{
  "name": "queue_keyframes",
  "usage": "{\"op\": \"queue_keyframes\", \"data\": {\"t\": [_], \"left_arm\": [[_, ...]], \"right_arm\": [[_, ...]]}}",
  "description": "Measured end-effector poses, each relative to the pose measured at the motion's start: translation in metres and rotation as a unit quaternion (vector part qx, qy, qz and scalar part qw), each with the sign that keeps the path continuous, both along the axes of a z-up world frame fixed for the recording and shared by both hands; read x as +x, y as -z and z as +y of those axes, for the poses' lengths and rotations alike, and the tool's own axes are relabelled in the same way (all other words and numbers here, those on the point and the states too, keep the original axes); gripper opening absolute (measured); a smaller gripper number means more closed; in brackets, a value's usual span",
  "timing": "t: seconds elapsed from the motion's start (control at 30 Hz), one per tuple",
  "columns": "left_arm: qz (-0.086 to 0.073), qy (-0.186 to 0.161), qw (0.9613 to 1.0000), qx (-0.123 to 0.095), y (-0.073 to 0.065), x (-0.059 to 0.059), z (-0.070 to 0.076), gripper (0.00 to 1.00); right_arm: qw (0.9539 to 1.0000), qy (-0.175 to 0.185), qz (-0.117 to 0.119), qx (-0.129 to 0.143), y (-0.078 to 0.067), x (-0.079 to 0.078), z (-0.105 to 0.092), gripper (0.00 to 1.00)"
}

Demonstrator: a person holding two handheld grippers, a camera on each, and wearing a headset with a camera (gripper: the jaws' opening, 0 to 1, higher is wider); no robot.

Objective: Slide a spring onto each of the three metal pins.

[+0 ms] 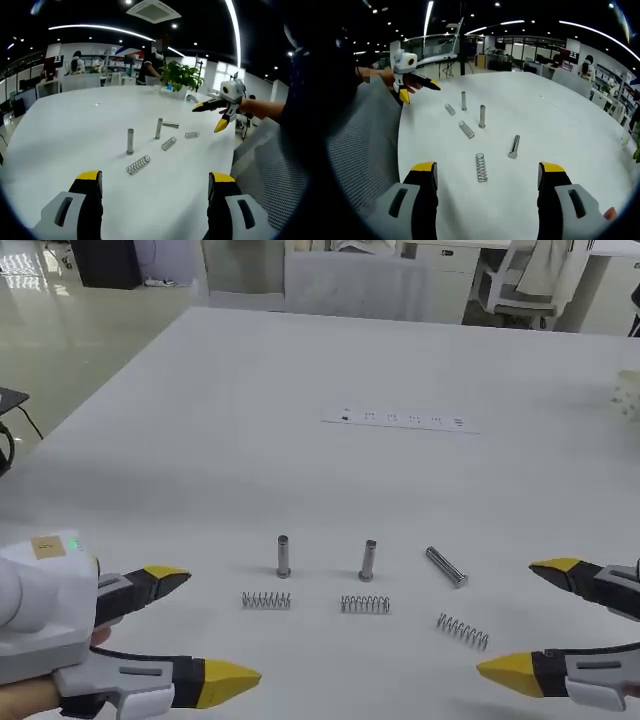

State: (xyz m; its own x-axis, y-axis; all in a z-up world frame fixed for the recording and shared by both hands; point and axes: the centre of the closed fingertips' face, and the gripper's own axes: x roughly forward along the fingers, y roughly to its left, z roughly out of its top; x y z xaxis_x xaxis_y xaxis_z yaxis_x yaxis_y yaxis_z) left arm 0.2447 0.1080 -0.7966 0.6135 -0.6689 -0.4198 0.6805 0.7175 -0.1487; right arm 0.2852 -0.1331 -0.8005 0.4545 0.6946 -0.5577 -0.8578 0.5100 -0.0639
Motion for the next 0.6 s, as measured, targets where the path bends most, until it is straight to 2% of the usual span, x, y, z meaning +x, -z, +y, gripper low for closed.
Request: {"op": "queue_keyframes", "data": {"t": [0.6], "left_arm": [[0.001, 0.004, 1.0000, 0.001, 0.0007, 0.0003, -0.0019, 0.84]], "right_arm": [[0.9999, 0.008, 0.006, 0.003, 0.0002, -0.0004, 0.0006, 0.81]]}}
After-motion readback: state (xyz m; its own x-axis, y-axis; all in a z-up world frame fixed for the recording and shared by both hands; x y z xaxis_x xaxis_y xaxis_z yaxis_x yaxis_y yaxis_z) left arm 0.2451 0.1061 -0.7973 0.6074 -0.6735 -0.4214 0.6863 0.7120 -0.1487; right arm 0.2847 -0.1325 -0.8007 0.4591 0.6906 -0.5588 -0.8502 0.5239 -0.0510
